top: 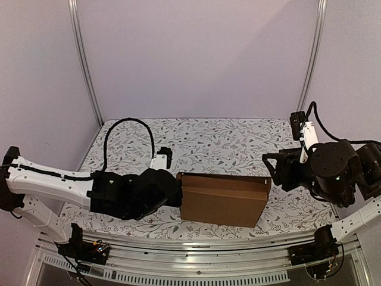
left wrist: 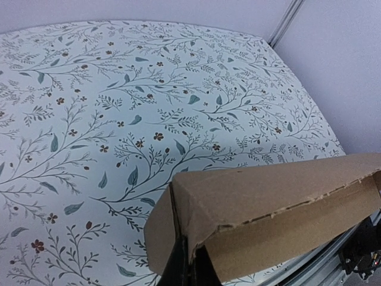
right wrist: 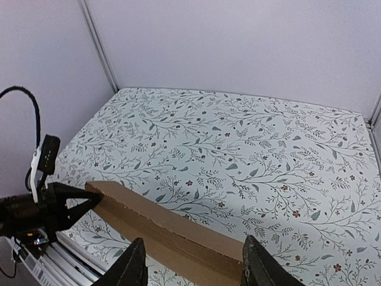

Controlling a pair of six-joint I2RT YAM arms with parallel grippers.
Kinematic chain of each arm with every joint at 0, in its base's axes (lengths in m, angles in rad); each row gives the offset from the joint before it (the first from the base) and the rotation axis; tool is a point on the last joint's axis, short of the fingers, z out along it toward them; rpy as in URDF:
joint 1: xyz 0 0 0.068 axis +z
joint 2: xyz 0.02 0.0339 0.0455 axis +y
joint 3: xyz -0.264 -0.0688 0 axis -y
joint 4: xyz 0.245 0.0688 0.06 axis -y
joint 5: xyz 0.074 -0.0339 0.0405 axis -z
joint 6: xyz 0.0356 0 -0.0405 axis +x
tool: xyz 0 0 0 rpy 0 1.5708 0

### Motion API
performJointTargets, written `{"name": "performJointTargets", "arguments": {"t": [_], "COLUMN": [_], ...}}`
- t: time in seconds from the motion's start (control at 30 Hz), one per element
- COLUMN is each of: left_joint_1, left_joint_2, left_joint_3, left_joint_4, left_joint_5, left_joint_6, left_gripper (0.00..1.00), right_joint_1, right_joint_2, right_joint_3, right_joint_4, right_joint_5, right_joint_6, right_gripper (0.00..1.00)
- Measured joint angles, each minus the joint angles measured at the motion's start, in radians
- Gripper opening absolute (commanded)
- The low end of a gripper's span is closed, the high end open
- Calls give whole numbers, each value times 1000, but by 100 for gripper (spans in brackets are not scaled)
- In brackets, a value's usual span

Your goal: Fold the paper box

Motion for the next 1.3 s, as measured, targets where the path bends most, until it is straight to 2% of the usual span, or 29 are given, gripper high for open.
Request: {"name": "performJointTargets", "arguments": {"t": [0.17,0.23,0.3,0.47,0.63,0.8,0.93,1.13,1.2,1.3], "left_joint_1": [-2,-4,-6,-16,-23,-24,-25,-32,-39,-50], "left_joint_2": [7,12,13,25,37,42,46,38,21,-20], "left_joint_3": [9,13,16,25,34,39,45,55,49,6], "left_joint_4": [-3,-6,-7,-11,-13,-14,-20,-5,-3,-63], "left_joint_5": [-5,-9,-15,-35,-50,-53,-52,-13,15,98], "left_joint_6": [-24,-36,-50,-79,-98,-112,-116,-91,-70,-35], "left_gripper": [0,0,0,0,0,2,17,50,56,58], "right_joint_1": [-148,-185,-209,-229,-222,-172,-150,-131,-131,-130], "right_joint_2": [146,220,302,392,421,423,431,452,452,452], "right_joint_3": [127,136,134,111,-16,-103,-145,-176,-176,-178], "right_joint_4": [84,131,183,267,350,419,457,476,481,482], "right_joint_5": [-33,-58,-84,-100,-117,-64,-21,16,23,24], "right_joint_6": [-118,-165,-193,-215,-179,-100,-20,65,76,82], "right_gripper": [10,1,0,0,0,0,0,0,0,0]}}
